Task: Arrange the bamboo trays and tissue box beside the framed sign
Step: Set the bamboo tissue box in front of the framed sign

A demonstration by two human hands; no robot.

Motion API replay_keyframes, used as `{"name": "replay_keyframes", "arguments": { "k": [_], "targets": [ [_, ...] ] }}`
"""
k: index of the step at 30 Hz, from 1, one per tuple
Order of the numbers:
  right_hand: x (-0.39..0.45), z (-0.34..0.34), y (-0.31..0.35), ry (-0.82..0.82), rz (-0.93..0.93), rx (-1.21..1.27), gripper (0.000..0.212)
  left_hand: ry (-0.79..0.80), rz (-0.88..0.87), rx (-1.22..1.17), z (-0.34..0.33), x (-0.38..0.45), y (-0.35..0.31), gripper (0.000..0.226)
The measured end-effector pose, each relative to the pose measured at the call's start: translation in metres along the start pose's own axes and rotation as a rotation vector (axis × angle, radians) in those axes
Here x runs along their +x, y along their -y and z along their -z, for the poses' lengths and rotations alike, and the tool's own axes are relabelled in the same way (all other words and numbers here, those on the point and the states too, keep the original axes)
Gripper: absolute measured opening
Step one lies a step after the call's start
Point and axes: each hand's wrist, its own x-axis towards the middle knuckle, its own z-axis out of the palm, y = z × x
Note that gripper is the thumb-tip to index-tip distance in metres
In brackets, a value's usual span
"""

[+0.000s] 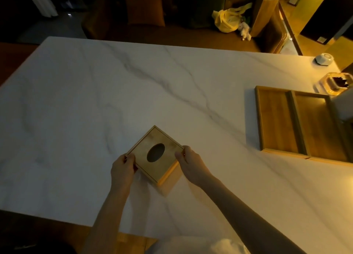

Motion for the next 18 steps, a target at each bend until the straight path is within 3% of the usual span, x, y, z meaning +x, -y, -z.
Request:
{"name": "replay_keyframes", "arguments": {
  "k": [7,18],
  "targets": [
    [-0.021,0.047,-0.016,-0.147,0.044,0.062,0.033,0.069,-0.155,0.051,-0.032,-0.021,-0.028,0.029],
    [-0.1,0.169,-0.092,-0.532,-0.003,0.206,0.024,0.338,-0.298,0.066,-0.169,-0.101,-0.063,0.027]
  ]
}}
